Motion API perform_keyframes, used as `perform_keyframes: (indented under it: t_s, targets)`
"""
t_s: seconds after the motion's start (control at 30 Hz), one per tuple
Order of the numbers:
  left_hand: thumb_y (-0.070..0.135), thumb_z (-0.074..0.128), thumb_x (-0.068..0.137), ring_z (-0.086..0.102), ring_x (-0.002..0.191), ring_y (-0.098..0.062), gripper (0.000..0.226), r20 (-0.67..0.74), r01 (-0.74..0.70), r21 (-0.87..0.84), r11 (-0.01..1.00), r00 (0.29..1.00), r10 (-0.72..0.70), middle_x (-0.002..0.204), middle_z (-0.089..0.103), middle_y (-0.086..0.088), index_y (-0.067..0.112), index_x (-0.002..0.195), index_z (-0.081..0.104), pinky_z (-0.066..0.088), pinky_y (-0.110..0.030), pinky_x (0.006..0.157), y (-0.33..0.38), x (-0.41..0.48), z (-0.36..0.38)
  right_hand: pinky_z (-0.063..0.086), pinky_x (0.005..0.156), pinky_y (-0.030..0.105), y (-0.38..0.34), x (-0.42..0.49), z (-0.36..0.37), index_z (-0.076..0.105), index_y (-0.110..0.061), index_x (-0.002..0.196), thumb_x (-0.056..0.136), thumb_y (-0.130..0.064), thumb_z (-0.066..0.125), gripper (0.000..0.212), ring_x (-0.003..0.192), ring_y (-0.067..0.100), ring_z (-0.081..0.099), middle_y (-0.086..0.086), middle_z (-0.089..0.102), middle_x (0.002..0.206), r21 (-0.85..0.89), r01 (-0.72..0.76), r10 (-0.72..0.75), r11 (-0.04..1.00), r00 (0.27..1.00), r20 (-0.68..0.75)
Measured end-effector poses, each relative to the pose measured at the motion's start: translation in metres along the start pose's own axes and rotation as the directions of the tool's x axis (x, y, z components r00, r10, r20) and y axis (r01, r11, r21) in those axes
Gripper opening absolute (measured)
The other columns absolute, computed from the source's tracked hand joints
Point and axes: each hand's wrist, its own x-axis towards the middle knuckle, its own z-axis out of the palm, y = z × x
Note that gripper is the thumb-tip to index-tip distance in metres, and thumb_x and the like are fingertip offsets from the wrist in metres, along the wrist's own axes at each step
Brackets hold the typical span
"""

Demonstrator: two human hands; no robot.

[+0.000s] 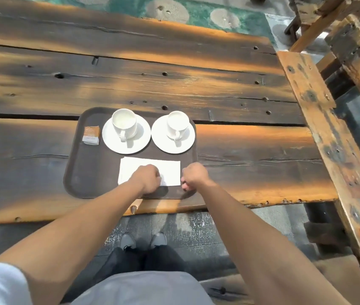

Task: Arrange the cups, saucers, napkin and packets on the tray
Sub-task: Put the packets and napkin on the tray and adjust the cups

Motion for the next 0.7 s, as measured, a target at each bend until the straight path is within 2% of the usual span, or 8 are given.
perform_keyframes:
  t_s: [0.07,0.13,0.23,0.37,0.47,0.5,0.6,0.7]
  targets:
    - [0.013,0.05,0.096,0.072,0.079,-0.03,0.022,-0.041,0.126,-0.42,0.899,0.987,-0.157,0.097,0.074,-0.016,0.005,0.09,0.07,0.06,-0.035,0.077,0.006,0.022,0.007,0.058,0.055,0.029,-0.007,0.022,-0.003,0.065,-0.002,0.11,0.096,-0.015,0.049,0.025,0.066,0.023,0.064,0.014,0.067,0.089,0.132,-0.034,0.036,0.991,0.999,-0.013]
    - [0.005,0.052,0.096,0.069,0.055,-0.023,0.019,0.048,0.245,-0.751,0.613,0.947,-0.319,0.087,0.071,-0.017,0.005,0.082,0.064,0.06,-0.029,0.056,0.014,0.043,0.011,0.054,0.05,0.026,-0.013,0.047,-0.008,0.062,0.003,0.116,0.096,-0.017,0.05,0.03,0.063,0.021,0.064,0.012,0.065,0.086,0.234,-0.065,0.074,0.97,0.997,-0.029]
    - [-0.001,0.057,0.094,0.067,0.049,-0.02,0.013,0.107,0.271,-0.886,0.375,0.909,-0.404,0.079,0.067,-0.016,0.005,0.083,0.06,0.058,-0.025,0.047,0.019,0.071,0.011,0.052,0.047,0.028,-0.016,0.073,-0.007,0.061,0.003,0.105,0.096,-0.015,0.054,0.022,0.056,0.024,0.063,0.014,0.066,0.082,0.375,-0.107,0.137,0.921,0.989,-0.054]
    - [0.004,0.068,0.091,0.075,0.078,-0.031,0.011,0.105,0.276,-0.909,0.313,0.877,-0.468,0.089,0.071,-0.015,0.001,0.082,0.062,0.063,-0.037,0.073,0.017,0.109,0.013,0.047,0.042,0.025,-0.019,0.1,-0.007,0.058,0.001,0.112,0.096,-0.021,0.059,0.027,0.042,0.02,0.06,0.014,0.069,0.084,0.459,-0.192,0.226,0.867,0.974,-0.02]
    - [0.007,0.07,0.089,0.076,0.084,-0.031,0.014,0.095,0.282,-0.905,0.32,0.865,-0.492,0.093,0.073,-0.017,-0.002,0.083,0.061,0.062,-0.039,0.082,0.015,0.134,0.021,0.044,0.037,0.017,-0.019,0.117,-0.008,0.05,-0.002,0.133,0.102,-0.023,0.044,0.038,0.028,0.012,0.055,0.02,0.063,0.119,0.48,-0.235,0.196,0.845,0.972,0.129]
    - [0.007,0.07,0.088,0.075,0.084,-0.029,0.014,0.093,0.283,-0.903,0.324,0.864,-0.495,0.095,0.074,-0.017,-0.003,0.084,0.06,0.062,-0.037,0.082,0.014,0.139,0.023,0.045,0.038,0.016,-0.017,0.121,-0.007,0.053,-0.003,0.127,0.103,-0.023,0.042,0.033,0.031,0.011,0.057,0.019,0.064,0.115,0.494,-0.221,0.169,0.841,0.974,0.148]
    - [0.008,0.071,0.087,0.076,0.085,-0.029,0.017,0.086,0.308,-0.891,0.333,0.836,-0.543,0.089,0.077,-0.016,0.001,0.076,0.061,0.06,-0.041,0.088,0.012,0.151,0.03,0.047,0.048,0.023,-0.017,0.129,-0.001,0.055,-0.009,0.084,0.101,-0.021,0.05,0.022,0.05,0.015,0.056,0.005,0.063,0.066,0.493,-0.168,0.118,0.854,0.984,0.131]
    - [0.007,0.07,0.087,0.077,0.074,-0.031,0.012,0.059,0.291,-0.898,0.33,0.823,-0.565,0.081,0.076,-0.017,0.001,0.081,0.061,0.063,-0.041,0.078,0.015,0.153,0.031,0.029,0.046,0.022,-0.022,0.134,0.004,0.041,-0.01,0.074,0.105,-0.015,0.04,0.032,0.048,0.016,0.038,0.002,0.051,0.044,0.524,-0.185,0.105,0.832,0.978,0.179]
